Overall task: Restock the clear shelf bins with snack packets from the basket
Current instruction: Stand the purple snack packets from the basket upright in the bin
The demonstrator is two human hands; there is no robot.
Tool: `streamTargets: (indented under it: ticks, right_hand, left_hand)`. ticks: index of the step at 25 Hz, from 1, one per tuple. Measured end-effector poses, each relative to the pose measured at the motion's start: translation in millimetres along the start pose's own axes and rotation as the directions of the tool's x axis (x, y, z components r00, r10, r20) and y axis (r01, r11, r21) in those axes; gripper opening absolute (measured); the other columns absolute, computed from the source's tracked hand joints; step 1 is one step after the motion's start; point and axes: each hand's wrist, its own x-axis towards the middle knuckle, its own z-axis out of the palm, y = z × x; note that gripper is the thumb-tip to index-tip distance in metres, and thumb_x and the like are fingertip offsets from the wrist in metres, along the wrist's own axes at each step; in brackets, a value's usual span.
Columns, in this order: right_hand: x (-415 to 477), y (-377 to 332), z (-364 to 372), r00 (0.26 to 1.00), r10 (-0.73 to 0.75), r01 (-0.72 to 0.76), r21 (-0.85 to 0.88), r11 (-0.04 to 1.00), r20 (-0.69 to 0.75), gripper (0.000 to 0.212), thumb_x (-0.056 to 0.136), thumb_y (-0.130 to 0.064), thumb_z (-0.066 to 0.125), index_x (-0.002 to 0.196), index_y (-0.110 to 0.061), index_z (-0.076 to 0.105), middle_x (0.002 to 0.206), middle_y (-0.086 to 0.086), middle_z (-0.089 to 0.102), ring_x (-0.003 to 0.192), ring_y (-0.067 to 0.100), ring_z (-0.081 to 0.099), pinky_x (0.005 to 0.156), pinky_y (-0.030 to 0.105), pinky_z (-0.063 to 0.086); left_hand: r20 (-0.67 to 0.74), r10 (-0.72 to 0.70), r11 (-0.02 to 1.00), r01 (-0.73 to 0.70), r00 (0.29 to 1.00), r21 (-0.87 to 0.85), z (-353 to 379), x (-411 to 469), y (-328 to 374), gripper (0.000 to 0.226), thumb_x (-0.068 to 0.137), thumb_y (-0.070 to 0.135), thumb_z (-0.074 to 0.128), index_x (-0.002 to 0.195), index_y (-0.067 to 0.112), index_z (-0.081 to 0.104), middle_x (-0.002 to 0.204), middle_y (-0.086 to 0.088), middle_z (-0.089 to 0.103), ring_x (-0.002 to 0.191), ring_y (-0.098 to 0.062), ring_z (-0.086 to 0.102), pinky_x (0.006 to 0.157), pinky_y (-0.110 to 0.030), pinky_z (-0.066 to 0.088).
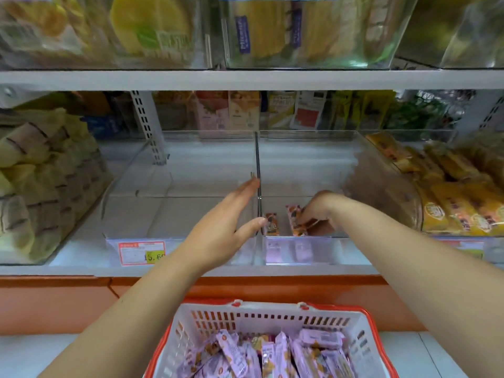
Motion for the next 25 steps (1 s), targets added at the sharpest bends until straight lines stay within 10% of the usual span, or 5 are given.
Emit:
streamTargets:
  ticks: [13, 16, 20, 23, 25]
  right_hand:
    - [-3.5, 1.2, 13.2, 0.998, -0.012, 0.015, -0.056, 0.998, 0.054, 0.006, 0.088, -0.003, 0.066, 0.089, 0.002, 0.062, 0.08, 0.01, 0.062, 0.079, 0.022, 0.062, 0.096, 0.036, 0.051]
    - [-19.4, -1.8, 8.4, 0.995, -0.093, 0.089, -0.133, 0.987, -0.021, 0.015, 0.09, -0.011, 0.066, 0.101, -0.001, 0.064, 0.076, 0.008, 0.06, 0.067, 0.019, 0.06, 0.078, 0.03, 0.056]
    - [-59.9, 15.4, 4.6, 0.736, -0.535, 0.545, -0.104, 0.832, -0.415, 0.028, 0.089, -0.022, 0.063, 0.117, -0.019, 0.06, 0.086, -0.002, 0.061, 0.081, 0.019, 0.064, 0.072, 0.031, 0.054]
    - [-105.8, 60.7, 46.9, 0.503, -0.618, 0.781, 0.01, 0.625, -0.604, 0.019, 0.09, -0.016, 0.058, 0.106, -0.026, 0.061, 0.073, -0.01, 0.056, 0.066, 0.007, 0.055, 0.064, 0.021, 0.046]
    - [-106.9, 106.5, 91.0, 0.558, -0.628, 0.746, -0.005, 0.666, -0.542, 0.019, 0.09, -0.016, 0.057, 0.104, -0.028, 0.06, 0.071, -0.013, 0.056, 0.064, 0.007, 0.052, 0.064, 0.026, 0.046]
  left_hand:
    - [-0.011, -0.024, 1.0, 0.024, 1.0, 0.016, 6.0, -5.4, 0.9, 0.069, 0.094, 0.047, 0.047, 0.15, 0.039, 0.009, 0.157, 0.013, 0.023, 0.14, -0.003, 0.027, 0.109, -0.023, 0.028]
    - [-0.092, -0.029, 0.999, 0.033, 0.995, 0.04, 6.3, -11.6, 4.7, 0.066, 0.094, 0.045, 0.051, 0.15, 0.034, 0.018, 0.156, 0.012, 0.025, 0.141, -0.004, 0.023, 0.11, -0.017, 0.02]
    - [-0.421, 0.135, 0.984, -0.07, 0.897, 0.166, 10.3, -42.9, 20.1, 0.051, 0.09, 0.035, 0.053, 0.137, 0.016, 0.048, 0.128, 0.0, 0.052, 0.115, -0.012, 0.047, 0.1, -0.017, 0.032]
    - [-0.303, 0.146, 0.982, -0.101, 0.942, 0.161, 40.8, -82.0, 25.0, 0.04, 0.088, 0.029, 0.055, 0.127, 0.019, 0.055, 0.116, 0.002, 0.054, 0.098, -0.012, 0.053, 0.083, -0.019, 0.041]
    - [-0.129, 0.032, 0.99, -0.014, 0.991, 0.139, 74.6, -112.4, 14.8, 0.041, 0.088, 0.03, 0.055, 0.129, 0.023, 0.052, 0.122, 0.004, 0.051, 0.105, -0.013, 0.053, 0.084, -0.024, 0.047]
